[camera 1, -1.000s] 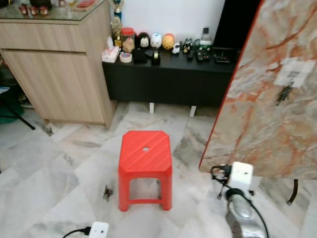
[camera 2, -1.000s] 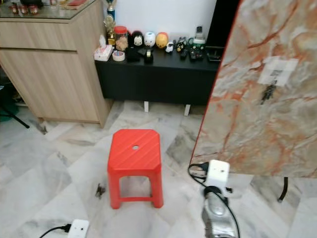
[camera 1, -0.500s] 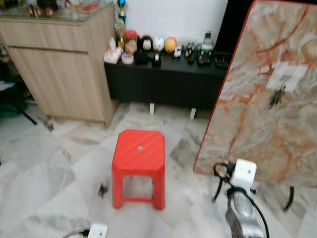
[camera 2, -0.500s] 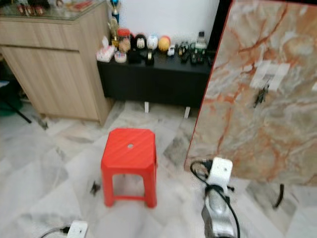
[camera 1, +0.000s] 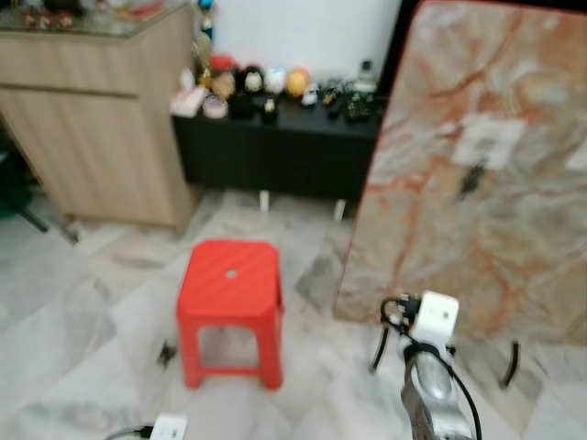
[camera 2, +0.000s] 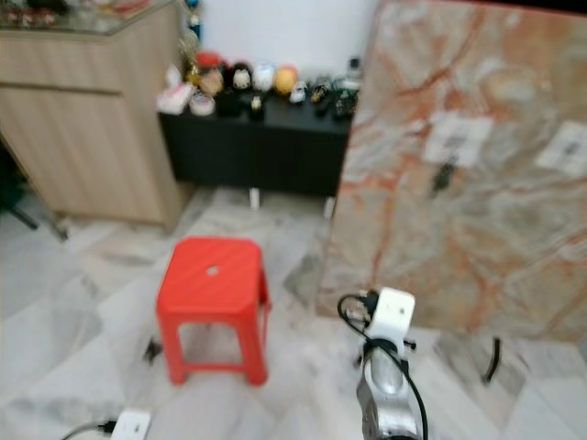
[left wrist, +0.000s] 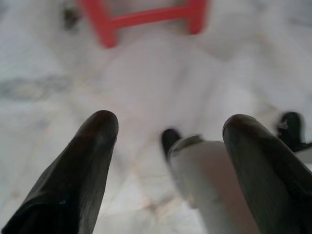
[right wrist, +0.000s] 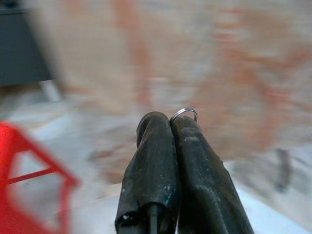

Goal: Hang keys on a hook

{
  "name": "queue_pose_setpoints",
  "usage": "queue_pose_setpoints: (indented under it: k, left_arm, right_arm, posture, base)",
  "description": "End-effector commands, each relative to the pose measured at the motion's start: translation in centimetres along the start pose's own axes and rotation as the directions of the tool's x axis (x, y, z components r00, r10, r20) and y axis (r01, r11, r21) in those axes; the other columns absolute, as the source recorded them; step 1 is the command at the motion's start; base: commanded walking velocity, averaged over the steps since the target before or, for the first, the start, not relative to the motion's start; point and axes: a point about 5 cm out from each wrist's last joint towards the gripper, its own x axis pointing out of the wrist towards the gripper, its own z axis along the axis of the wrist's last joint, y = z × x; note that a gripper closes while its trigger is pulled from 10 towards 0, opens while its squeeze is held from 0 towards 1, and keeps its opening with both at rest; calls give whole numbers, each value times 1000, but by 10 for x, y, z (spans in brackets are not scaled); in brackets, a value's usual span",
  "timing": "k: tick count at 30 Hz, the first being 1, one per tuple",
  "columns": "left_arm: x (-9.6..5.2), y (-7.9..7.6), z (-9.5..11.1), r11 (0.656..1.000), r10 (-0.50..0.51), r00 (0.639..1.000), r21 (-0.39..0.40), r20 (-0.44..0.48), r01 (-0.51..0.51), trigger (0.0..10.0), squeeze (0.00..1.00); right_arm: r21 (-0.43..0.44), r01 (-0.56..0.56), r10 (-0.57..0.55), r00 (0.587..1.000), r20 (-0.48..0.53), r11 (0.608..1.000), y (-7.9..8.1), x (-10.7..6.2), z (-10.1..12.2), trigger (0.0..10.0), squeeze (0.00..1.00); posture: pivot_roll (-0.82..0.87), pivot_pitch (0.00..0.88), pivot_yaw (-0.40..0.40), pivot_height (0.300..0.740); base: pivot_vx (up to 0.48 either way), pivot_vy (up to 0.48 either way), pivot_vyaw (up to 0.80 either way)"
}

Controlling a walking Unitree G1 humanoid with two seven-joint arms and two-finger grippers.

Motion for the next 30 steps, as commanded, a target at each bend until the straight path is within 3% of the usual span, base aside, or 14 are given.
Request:
queue_pose_setpoints:
  k: [1, 8, 30]
  left_arm:
    - [0, -10, -3, 1000, -28, 1000, -6, -11, 28, 10000, 0]
    - [0, -11, -2, 1000, -30, 1000, -8, -7, 30, 10000, 0]
    - [0, -11, -4, 999, -12, 1000, -43, -19, 12, 10000, 0]
  right_arm:
    - [4, 33, -33, 999, -15, 999, -9, -1, -4, 10000, 0]
    - [7, 35, -35, 999, -6, 999, -8, -2, -3, 10000, 0]
    - [-5, 3, -3, 1000, 14, 1000, -3, 1, 3, 10000, 0]
  posture:
    - [9, 11, -81, 740]
    - [8, 13, -81, 740]
    - [2, 36, -82, 740]
  base:
    - [0, -247, -775]
    - [0, -246, -751]
    - [0, -11, 0]
